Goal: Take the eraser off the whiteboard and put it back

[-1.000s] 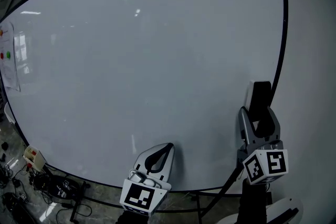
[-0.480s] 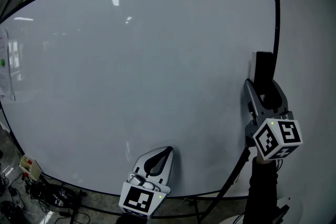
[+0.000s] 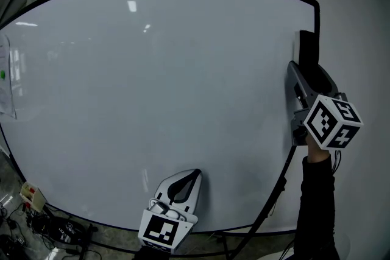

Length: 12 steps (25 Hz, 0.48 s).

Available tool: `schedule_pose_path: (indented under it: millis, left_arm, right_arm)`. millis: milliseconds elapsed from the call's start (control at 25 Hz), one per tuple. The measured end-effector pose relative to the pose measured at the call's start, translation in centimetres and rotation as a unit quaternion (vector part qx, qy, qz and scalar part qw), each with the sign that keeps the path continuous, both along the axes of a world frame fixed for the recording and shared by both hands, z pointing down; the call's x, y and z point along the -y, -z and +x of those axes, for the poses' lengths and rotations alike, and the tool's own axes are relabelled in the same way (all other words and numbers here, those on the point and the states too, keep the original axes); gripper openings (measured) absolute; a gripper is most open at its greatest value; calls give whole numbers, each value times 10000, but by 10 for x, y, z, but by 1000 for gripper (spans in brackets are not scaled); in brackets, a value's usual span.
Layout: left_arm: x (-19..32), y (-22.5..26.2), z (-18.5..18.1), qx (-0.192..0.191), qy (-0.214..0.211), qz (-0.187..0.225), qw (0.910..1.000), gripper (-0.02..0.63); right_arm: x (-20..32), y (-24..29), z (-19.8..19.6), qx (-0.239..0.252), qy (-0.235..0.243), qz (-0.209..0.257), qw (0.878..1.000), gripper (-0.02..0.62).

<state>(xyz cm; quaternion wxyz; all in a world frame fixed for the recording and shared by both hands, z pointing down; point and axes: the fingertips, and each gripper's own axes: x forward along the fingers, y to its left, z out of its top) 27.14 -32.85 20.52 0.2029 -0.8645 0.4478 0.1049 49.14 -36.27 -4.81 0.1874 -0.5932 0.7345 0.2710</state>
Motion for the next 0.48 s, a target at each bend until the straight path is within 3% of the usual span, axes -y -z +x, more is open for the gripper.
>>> schedule_pose_path:
  millis: [480]
  left_arm:
    - [8,19,17,98,-99,252,9996,6]
  right_arm:
    - [16,17,4,-53,-169,-62,9998,276]
